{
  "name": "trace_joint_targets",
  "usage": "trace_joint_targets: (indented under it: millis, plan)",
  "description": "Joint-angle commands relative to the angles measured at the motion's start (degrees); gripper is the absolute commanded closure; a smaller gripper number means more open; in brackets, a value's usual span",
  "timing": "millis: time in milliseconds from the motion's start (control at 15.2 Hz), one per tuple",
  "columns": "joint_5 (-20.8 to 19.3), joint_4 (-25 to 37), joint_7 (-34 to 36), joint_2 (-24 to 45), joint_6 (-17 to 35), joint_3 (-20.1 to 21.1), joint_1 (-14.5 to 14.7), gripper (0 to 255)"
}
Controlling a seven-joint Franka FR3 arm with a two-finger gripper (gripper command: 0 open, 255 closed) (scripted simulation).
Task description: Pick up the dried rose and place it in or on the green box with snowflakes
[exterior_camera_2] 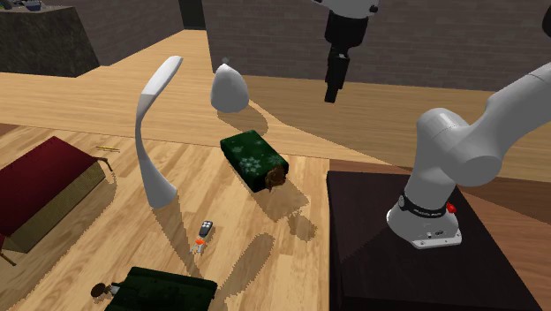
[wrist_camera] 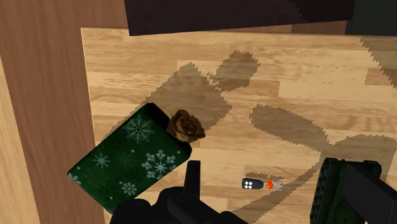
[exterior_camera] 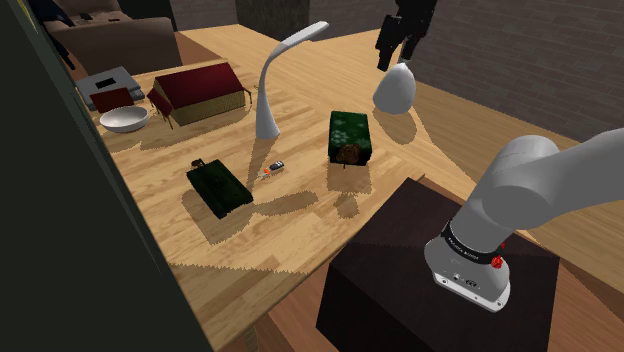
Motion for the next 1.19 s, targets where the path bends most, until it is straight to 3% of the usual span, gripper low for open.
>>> trace_joint_targets:
  millis: [0, 594, 1122]
  plan:
    - [0.0, 0.0, 0.0, 0.0, 0.0, 0.0, 0.0, 0]
    - [0.2, -12.1, -10.9, 3.7, 17.6, -11.1, -0.4, 0]
    - [4.1, -16.5, -23.4, 15.1, 33.7, -21.9, 1.6, 0]
